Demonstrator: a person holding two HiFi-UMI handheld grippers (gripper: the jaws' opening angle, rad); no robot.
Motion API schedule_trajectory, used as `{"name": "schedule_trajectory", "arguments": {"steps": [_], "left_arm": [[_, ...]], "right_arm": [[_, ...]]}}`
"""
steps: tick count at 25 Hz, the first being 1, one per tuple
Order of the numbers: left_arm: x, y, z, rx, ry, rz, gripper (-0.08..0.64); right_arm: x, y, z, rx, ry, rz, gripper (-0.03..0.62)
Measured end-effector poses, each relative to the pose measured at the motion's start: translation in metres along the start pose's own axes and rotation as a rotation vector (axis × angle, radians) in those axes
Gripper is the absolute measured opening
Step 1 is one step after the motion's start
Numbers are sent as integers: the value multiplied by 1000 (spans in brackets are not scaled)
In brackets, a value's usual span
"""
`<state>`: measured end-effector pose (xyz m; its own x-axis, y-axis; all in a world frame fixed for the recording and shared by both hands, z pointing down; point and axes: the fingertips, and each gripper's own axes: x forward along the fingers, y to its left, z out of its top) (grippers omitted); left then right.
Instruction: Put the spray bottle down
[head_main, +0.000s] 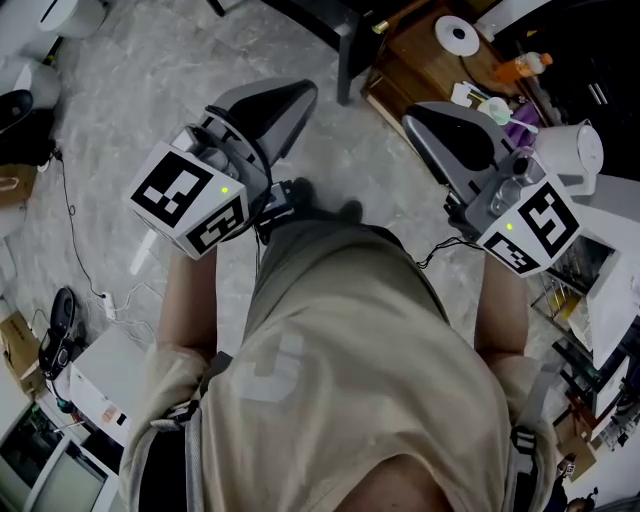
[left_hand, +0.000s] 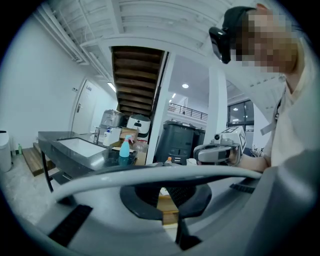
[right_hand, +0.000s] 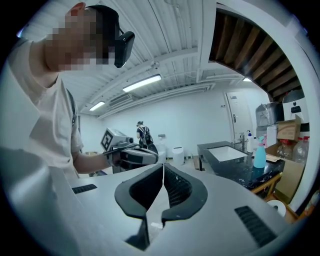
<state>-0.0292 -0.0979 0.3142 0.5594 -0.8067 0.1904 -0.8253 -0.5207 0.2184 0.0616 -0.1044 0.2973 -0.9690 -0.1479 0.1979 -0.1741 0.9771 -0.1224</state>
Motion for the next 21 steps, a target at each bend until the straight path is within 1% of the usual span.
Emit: {"name": "schedule_trajectory", "arguments": {"steps": [8, 13, 21], "left_arm": [[5, -29, -14, -8, 31, 35, 9], [3, -39, -15, -5, 30, 59, 9], [-3, -44, -11, 2, 26, 58, 9]], "right_arm": [[-24, 6, -12, 44, -19, 50, 26], [-32, 12, -13, 30, -24, 80, 26], [-33, 23, -8, 20, -31, 92, 26]]}}
